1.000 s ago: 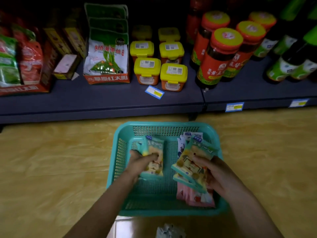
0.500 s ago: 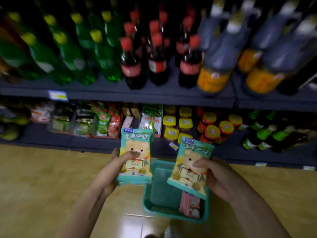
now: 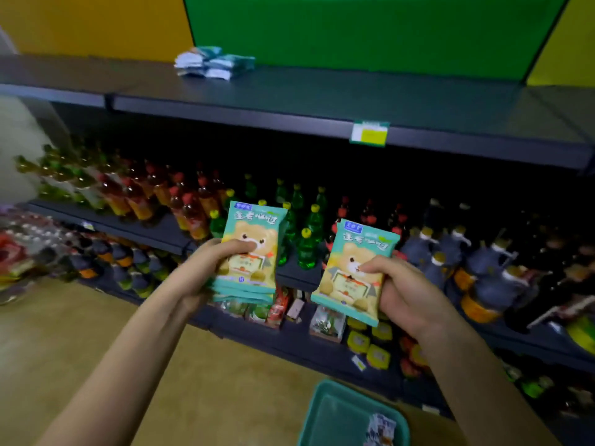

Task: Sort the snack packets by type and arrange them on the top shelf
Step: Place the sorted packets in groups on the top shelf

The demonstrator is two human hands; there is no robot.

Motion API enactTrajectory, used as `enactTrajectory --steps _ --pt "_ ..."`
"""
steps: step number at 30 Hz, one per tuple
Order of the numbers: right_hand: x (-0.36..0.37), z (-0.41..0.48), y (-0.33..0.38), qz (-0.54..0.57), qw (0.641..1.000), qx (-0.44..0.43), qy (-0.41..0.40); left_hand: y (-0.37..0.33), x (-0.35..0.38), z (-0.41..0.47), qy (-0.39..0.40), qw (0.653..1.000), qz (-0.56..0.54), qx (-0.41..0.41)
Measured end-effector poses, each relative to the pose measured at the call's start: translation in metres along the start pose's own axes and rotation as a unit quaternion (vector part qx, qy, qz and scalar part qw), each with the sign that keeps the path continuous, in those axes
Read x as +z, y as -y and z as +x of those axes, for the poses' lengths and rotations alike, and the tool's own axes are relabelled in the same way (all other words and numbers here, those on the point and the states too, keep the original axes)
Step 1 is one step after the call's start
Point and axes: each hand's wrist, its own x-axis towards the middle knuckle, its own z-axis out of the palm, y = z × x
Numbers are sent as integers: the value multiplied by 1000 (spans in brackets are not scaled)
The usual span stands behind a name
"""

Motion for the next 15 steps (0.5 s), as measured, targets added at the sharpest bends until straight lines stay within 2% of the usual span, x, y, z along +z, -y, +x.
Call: enactTrajectory --steps 5,15 --pt "60 20 12 6 1000 -30 -6 -38 -56 5 -9 1000 0 27" --pt "183 74 76 37 988 -149 -5 -153 -152 68 55 995 15 78"
